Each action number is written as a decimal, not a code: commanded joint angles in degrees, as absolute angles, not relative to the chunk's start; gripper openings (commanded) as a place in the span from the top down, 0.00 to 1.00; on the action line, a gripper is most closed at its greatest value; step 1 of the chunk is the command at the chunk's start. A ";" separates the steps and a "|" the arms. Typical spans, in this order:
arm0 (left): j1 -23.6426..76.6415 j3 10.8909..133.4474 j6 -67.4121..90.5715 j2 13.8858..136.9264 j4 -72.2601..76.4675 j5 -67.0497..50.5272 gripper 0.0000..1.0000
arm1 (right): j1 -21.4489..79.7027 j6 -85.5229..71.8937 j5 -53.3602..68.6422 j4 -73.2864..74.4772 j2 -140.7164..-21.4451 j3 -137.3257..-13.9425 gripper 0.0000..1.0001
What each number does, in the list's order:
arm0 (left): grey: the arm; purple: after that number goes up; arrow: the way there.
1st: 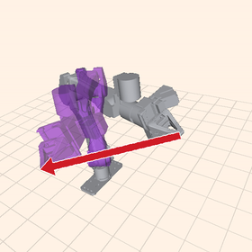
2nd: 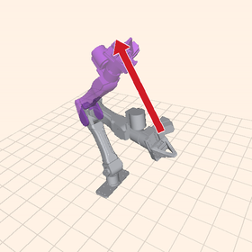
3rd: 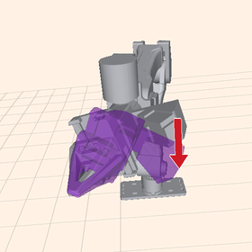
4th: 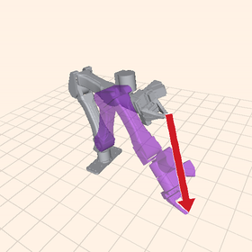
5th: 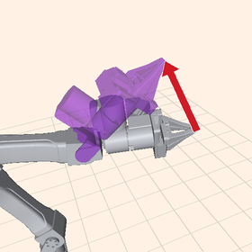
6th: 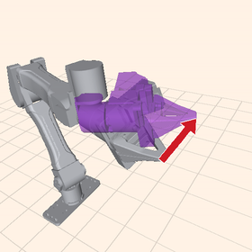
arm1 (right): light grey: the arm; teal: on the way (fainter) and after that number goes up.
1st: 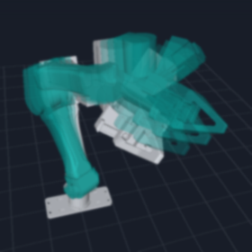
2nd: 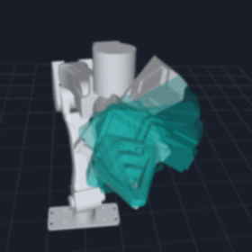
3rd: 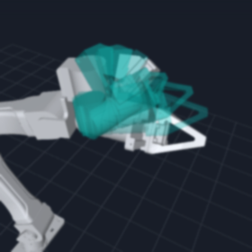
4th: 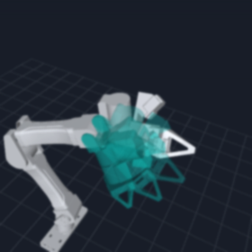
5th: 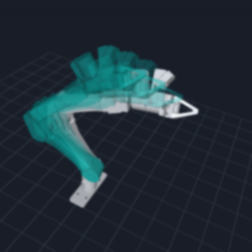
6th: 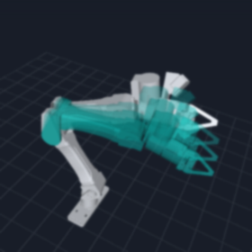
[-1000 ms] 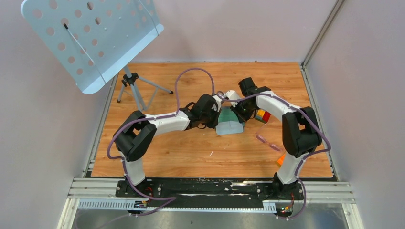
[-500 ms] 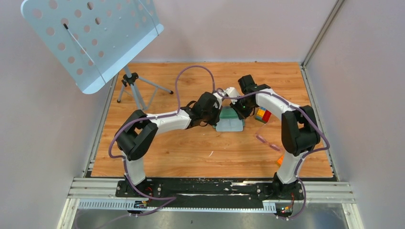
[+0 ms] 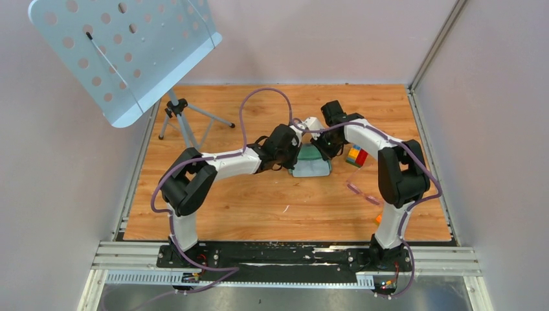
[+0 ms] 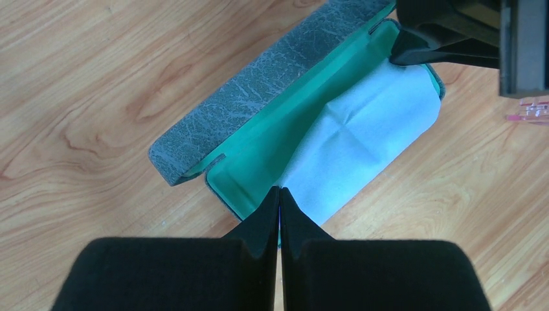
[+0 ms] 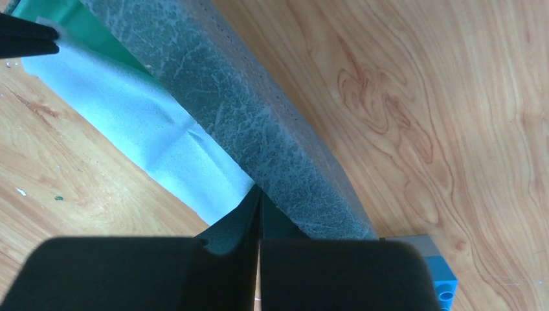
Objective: Organize the sunglasses
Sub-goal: Place the glasses cleaning cloth in the sunglasses case.
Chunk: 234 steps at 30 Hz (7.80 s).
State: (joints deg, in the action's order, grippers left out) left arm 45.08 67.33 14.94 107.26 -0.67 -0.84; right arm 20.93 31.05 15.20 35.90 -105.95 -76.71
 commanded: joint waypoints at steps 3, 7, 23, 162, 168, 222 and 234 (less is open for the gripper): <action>44.84 69.93 13.55 108.69 0.26 1.56 1.00 | 21.49 32.43 15.65 37.09 -107.22 -78.31 1.00; 44.65 70.25 13.38 109.22 0.26 1.49 1.00 | 21.32 32.44 15.64 37.00 -107.74 -78.65 1.00; 44.56 69.03 13.87 108.39 0.47 1.56 1.00 | 21.18 31.64 16.09 36.56 -106.43 -77.66 1.00; 46.76 69.13 16.26 109.94 0.61 7.73 1.00 | 20.42 28.65 13.54 36.49 -106.96 -78.64 1.00; 46.76 68.67 16.47 109.28 1.18 7.73 1.00 | 20.21 28.33 13.97 36.39 -106.88 -78.81 1.00; 46.75 67.80 17.23 109.22 1.33 11.22 0.84 | 19.39 26.07 13.90 35.40 -107.09 -79.07 0.96; 46.91 65.85 18.78 105.04 1.26 11.34 0.72 | 19.43 23.89 14.66 35.98 -101.31 -76.83 0.82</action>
State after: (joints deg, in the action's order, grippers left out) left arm 47.00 66.65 17.58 107.87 0.51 10.76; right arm 20.10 25.74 14.00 34.70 -105.36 -78.08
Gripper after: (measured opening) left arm 0.275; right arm 0.175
